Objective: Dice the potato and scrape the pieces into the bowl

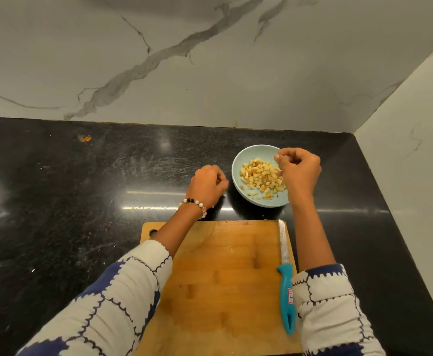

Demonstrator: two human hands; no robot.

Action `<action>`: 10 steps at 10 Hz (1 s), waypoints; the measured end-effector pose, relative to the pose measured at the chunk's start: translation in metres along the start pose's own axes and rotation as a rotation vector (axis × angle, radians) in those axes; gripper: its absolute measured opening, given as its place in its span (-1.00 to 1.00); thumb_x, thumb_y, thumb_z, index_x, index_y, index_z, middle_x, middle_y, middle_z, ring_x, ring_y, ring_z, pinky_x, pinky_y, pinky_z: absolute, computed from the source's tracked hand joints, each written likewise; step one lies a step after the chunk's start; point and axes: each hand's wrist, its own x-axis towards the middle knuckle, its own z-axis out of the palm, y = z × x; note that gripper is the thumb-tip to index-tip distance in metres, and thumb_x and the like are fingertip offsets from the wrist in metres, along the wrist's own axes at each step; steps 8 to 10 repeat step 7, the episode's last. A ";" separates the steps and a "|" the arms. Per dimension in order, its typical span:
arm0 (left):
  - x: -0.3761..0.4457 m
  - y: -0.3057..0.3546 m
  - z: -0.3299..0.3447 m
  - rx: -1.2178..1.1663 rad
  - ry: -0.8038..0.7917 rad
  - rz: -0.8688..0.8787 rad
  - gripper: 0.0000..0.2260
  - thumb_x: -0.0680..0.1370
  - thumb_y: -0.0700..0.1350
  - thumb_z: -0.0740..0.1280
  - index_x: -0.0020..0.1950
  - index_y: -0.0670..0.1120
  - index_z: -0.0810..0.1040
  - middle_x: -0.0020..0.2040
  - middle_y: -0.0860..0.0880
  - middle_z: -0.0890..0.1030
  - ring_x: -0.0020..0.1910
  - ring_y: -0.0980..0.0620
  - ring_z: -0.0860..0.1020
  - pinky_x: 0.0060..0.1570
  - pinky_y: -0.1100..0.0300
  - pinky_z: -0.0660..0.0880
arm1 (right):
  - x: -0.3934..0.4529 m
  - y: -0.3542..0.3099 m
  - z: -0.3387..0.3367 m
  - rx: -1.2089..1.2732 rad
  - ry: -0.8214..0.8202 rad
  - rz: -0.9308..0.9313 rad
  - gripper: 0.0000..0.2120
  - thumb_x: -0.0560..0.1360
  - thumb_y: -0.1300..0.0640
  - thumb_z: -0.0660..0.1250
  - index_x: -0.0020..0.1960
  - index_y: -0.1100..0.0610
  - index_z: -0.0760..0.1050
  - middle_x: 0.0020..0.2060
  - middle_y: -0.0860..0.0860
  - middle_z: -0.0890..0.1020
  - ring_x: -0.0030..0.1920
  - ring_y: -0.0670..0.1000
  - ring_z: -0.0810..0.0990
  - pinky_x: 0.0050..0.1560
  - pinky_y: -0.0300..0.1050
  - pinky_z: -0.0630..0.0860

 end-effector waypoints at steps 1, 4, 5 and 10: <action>0.000 0.027 -0.010 -0.254 0.144 0.031 -0.97 0.45 -0.15 0.39 -0.18 -0.09 0.58 -0.22 0.04 0.58 -0.24 0.15 0.51 -0.20 0.31 0.49 | -0.004 0.007 -0.008 -0.049 0.097 -0.036 -0.96 0.46 0.17 0.40 -0.11 0.11 0.62 -0.33 0.01 0.61 -0.27 0.00 0.61 -0.18 0.05 0.62; 0.001 0.059 0.007 -0.010 -0.024 0.134 -0.86 0.44 -0.11 0.45 -0.02 -0.07 0.68 0.00 -0.05 0.65 0.02 -0.03 0.54 0.10 0.06 0.50 | -0.018 0.032 -0.032 -0.259 0.147 0.016 -0.79 0.47 0.17 0.40 0.10 0.16 0.57 0.07 0.07 0.50 -0.02 -0.07 0.51 -0.27 -0.47 0.31; -0.001 0.055 0.010 0.078 0.037 0.113 -0.88 0.40 -0.07 0.47 -0.08 -0.01 0.68 0.04 -0.05 0.57 0.10 -0.07 0.43 0.08 0.10 0.42 | -0.026 0.038 -0.034 -0.281 0.075 0.120 -0.59 0.45 0.21 0.43 0.27 0.20 0.47 0.16 0.11 0.47 0.07 0.01 0.51 -0.09 -0.32 0.44; -0.008 0.043 0.012 -0.111 0.174 0.061 -0.83 0.42 0.10 0.42 -0.10 0.05 0.68 -0.07 0.03 0.61 -0.03 -0.02 0.51 -0.01 0.14 0.44 | -0.034 0.040 -0.041 -0.148 0.077 0.161 -0.65 0.48 0.22 0.38 0.24 0.25 0.49 -0.30 0.07 0.63 -0.23 -0.03 0.62 0.03 -0.12 0.56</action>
